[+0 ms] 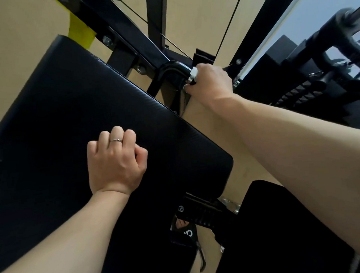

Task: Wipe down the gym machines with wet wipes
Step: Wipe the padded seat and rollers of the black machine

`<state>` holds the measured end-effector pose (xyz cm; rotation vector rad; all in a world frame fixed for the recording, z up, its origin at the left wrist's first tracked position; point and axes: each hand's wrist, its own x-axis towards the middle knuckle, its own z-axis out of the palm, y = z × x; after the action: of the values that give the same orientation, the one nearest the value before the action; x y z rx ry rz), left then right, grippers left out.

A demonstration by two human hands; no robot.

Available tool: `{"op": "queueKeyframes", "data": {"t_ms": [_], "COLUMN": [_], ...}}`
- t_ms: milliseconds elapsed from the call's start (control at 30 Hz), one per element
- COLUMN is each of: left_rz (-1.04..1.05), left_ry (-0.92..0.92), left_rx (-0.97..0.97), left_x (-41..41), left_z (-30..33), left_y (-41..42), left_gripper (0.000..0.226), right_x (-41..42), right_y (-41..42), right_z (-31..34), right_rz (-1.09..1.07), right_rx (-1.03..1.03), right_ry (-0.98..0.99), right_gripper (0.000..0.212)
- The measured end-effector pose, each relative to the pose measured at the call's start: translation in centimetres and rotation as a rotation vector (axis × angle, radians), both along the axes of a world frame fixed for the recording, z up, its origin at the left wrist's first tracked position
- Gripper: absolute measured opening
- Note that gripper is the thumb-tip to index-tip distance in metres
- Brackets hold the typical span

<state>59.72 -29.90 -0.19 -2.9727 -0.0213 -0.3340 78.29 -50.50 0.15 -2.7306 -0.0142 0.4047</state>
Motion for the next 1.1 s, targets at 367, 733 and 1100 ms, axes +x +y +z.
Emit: {"op": "queueKeyframes", "data": {"t_ms": [367,733,1100], "left_rz": [0.009,0.021,0.022], "left_ry": [0.015,0.02,0.019], "left_rx": [-0.017,-0.01,-0.008], "left_x": [-0.1,0.0,-0.1], "left_z": [0.0,-0.1,-0.2], "left_y": [-0.1,-0.2,-0.2], "left_gripper": [0.012,0.012,0.013], "right_x": [-1.7,-7.2,-2.6], "right_y": [-2.1,-5.6,-3.7], "right_z": [-0.4,-1.3,1.1], "right_rz": [-0.06,-0.143,0.052], "right_rx": [0.073,0.004,0.306], "right_ry": [0.003,0.048,-0.047], "right_gripper": [0.023,0.068,0.045]}}
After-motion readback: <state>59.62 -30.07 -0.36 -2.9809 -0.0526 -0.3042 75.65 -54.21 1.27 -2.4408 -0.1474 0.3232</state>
